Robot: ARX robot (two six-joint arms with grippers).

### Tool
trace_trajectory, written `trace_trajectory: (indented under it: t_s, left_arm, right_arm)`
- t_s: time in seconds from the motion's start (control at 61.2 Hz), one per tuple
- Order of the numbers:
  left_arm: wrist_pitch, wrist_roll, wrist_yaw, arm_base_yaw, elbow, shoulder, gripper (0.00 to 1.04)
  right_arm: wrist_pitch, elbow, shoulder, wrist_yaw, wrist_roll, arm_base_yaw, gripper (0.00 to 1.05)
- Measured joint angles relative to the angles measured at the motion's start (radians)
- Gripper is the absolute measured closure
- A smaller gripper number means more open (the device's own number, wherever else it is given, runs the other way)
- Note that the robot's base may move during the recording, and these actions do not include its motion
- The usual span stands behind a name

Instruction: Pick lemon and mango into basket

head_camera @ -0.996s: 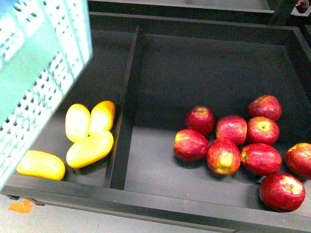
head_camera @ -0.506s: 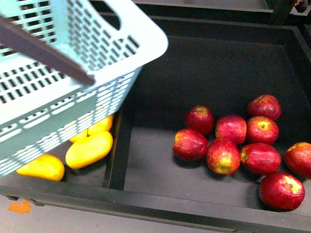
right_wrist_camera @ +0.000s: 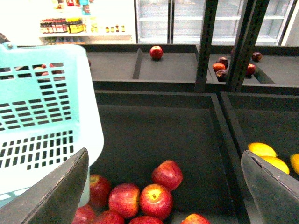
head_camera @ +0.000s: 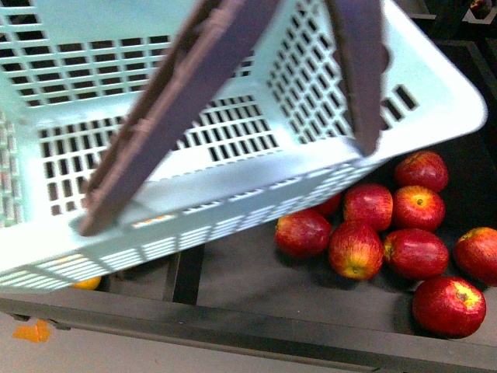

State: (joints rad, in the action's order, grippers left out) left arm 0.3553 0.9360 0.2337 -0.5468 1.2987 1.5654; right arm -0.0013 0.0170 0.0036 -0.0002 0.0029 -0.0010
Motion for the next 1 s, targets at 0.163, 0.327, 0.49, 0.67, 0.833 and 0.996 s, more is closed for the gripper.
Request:
trace_trajectory:
  t_s: [0.163,0.327,0.49,0.67,0.833,0.996]
  left_arm:
    - [-0.029,0.002,0.015,-0.059,0.0,0.0,1.0]
    - [-0.029,0.003,0.009,-0.06,-0.002,0.0,1.0]
    - [-0.029,-0.001,0.002,-0.058,-0.002,0.0,1.0]
    - [-0.029,-0.001,0.003,-0.058,-0.002,0.0,1.0]
    - [-0.03,-0.002,0.009,-0.059,-0.002,0.0,1.0]
    - [-0.03,-0.002,0.003,-0.059,-0.002,0.0,1.0]
  right_arm:
    - [0.0,0.0,0.0,0.0,0.0,0.0,0.09]
    - [0.0,0.0,0.0,0.0,0.0,0.0,0.09]
    - [0.0,0.0,0.0,0.0,0.0,0.0,0.09]
    - [-0.153,0.058,0.076,0.124,0.092,0.032,0.09]
    - [-0.394,0.172,0.379,0.202,0.327,-0.076,0.09]
    - [-0.198,0.208,0.557,0.066,0.313,-0.334,0.09]
